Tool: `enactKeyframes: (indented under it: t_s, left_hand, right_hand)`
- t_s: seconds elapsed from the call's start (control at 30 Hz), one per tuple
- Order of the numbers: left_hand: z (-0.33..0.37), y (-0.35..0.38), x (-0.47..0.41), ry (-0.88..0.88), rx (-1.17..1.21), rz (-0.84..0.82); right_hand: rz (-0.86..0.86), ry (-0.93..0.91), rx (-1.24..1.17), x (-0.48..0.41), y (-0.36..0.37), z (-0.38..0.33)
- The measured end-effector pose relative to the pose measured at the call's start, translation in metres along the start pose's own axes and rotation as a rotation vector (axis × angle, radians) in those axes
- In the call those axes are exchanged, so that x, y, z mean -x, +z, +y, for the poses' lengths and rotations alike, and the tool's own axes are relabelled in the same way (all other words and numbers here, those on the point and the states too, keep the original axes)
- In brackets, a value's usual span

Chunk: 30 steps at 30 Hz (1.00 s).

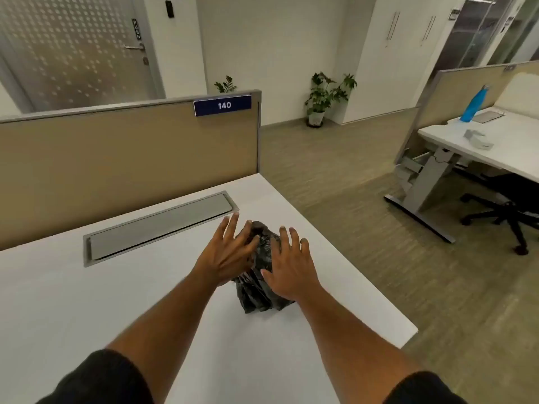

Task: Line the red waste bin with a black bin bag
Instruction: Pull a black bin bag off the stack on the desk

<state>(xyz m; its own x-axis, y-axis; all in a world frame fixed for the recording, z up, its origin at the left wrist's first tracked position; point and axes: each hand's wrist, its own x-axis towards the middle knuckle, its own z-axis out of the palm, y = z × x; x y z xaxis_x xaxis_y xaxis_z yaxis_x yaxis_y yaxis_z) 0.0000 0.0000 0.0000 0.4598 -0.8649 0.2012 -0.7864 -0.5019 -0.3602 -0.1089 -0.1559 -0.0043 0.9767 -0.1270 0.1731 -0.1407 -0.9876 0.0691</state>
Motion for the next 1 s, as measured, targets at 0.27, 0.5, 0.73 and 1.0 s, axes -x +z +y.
enactKeyframes:
  t_s: [0.27, 0.5, 0.73, 1.0]
  left_hand:
    - [0.021, 0.030, -0.009, 0.090, 0.004, -0.059]
    - [0.027, 0.030, -0.016, 0.138, -0.084, -0.127]
    - [0.032, 0.011, -0.031, -0.001, -0.040, -0.169]
    - [0.050, -0.037, -0.058, -0.196, 0.277, 0.133]
  right_hand:
    - [-0.016, -0.009, -0.030, 0.005, 0.034, -0.009]
    - [-0.192, 0.008, -0.020, 0.007, 0.040, -0.010]
    - [0.148, 0.020, 0.019, -0.001, 0.020, -0.001]
    - [0.587, 0.140, -0.257, -0.015, -0.035, 0.030]
